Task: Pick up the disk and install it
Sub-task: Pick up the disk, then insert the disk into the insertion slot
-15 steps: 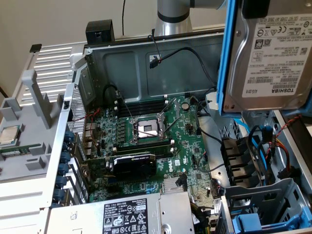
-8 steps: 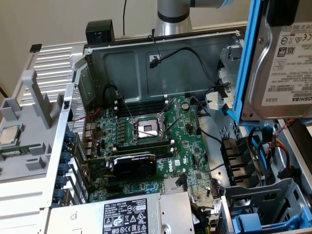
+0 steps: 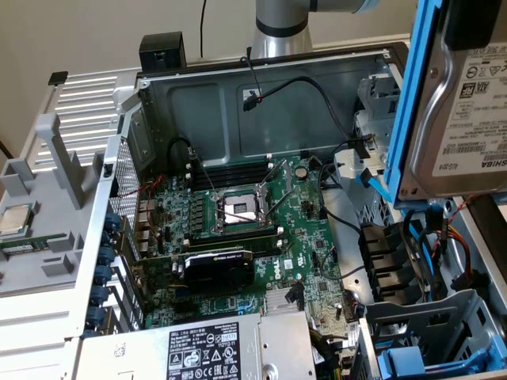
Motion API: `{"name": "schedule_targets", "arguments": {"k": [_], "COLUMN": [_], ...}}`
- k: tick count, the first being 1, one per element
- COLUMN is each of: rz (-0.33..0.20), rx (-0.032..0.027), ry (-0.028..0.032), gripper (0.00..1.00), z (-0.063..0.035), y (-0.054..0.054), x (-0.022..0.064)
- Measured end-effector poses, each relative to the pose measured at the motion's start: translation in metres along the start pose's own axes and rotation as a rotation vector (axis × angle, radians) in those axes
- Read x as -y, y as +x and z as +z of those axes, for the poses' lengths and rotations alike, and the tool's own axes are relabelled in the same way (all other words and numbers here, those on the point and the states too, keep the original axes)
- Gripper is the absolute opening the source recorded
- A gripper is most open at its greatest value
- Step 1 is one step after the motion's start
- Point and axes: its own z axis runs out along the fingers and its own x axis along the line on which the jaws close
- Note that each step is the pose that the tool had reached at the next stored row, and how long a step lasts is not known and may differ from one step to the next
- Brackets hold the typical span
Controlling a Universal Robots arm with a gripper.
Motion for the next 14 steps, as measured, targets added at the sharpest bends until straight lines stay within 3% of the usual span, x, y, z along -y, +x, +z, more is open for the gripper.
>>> {"name": "schedule_targets", "arguments": {"k": [6,14], "rz": [-0.015,-0.025], "rx": [0.0047,0.0050], "ry": [0.0002,0.0004], "gripper": [0.37,0.37], "z": [0.0006,0.0006], "y": [0.0029,0.0030], "x": [0.0001,0.0001]}}
